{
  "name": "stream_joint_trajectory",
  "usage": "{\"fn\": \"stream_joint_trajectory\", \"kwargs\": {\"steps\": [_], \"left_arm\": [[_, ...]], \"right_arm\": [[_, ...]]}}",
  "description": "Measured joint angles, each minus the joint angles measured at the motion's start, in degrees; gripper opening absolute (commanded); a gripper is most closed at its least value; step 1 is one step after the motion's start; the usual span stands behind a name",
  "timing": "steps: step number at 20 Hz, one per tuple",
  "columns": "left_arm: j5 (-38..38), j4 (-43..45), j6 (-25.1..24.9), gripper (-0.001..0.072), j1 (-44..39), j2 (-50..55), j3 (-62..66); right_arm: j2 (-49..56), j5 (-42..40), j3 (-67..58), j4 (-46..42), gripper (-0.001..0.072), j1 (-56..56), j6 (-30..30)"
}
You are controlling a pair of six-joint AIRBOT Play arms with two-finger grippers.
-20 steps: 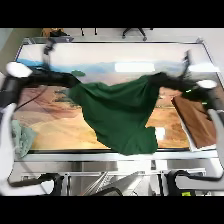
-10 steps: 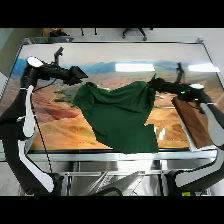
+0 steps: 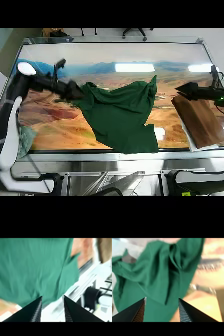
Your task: Fold the shirts.
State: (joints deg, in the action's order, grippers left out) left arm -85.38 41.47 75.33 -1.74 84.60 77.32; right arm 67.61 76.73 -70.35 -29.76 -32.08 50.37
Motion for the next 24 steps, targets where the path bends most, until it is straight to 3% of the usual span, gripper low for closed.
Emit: {"fn": "stream_joint_trajectory", "kwargs": {"steps": [1,4,5,6,9,13,17,18,19,20,21,22,24], "left_arm": [[2.8,0.7,-0.3,0.0621,-1.1,-5.0,-7.5],[11.5,1.1,0.7,0.0620,-4.7,-18.6,-29.3],[15.1,0.2,1.0,0.0620,-6.0,-22.3,-35.7],[18.3,-1.4,1.2,0.0620,-7.5,-25.5,-41.6],[29.4,-7.5,1.9,0.0620,-14.1,-32.9,-55.7],[45.2,-15.1,2.2,0.0619,-25.2,-35.5,-63.9],[57.7,-20.2,2.3,0.0618,-32.4,-29.9,-64.0],[59.5,-21.0,2.3,0.0589,-33.2,-28.0,-62.8],[61.1,-21.2,2.2,0.0515,-33.7,-25.7,-61.2],[62.6,-21.4,1.6,0.0381,-34.1,-23.5,-59.5],[63.8,-21.1,0.7,0.0126,-34.4,-21.1,-57.4],[64.4,-21.1,-0.2,0.0019,-34.5,-18.8,-55.3],[63.6,-21.1,-2.7,0.0017,-33.7,-14.4,-50.8]], "right_arm": [[-0.5,0.3,1.0,-0.9,0.0469,-0.4,0.2],[-1.1,-0.6,3.8,-2.5,0.0472,-1.0,0.2],[-1.1,-1.1,4.3,-2.7,0.0496,-1.1,0.2],[-0.9,-1.6,4.7,-2.6,0.0594,-1.1,0.2],[0.4,-3.1,5.4,-0.6,0.0606,0.4,-0.3],[2.4,-6.6,5.6,0.8,0.0605,6.0,-1.1],[3.2,-9.4,5.7,1.3,0.0605,11.6,-1.9],[3.3,-9.6,5.7,1.3,0.0605,12.5,-2.0],[3.3,-9.9,5.7,1.4,0.0605,13.3,-2.0],[3.4,-10.2,5.7,1.4,0.0605,13.9,-2.1],[3.5,-10.4,5.7,1.4,0.0605,14.3,-2.2],[3.5,-10.6,5.7,1.5,0.0605,14.6,-2.2],[3.5,-10.7,5.7,1.5,0.0605,15.0,-2.4]]}}
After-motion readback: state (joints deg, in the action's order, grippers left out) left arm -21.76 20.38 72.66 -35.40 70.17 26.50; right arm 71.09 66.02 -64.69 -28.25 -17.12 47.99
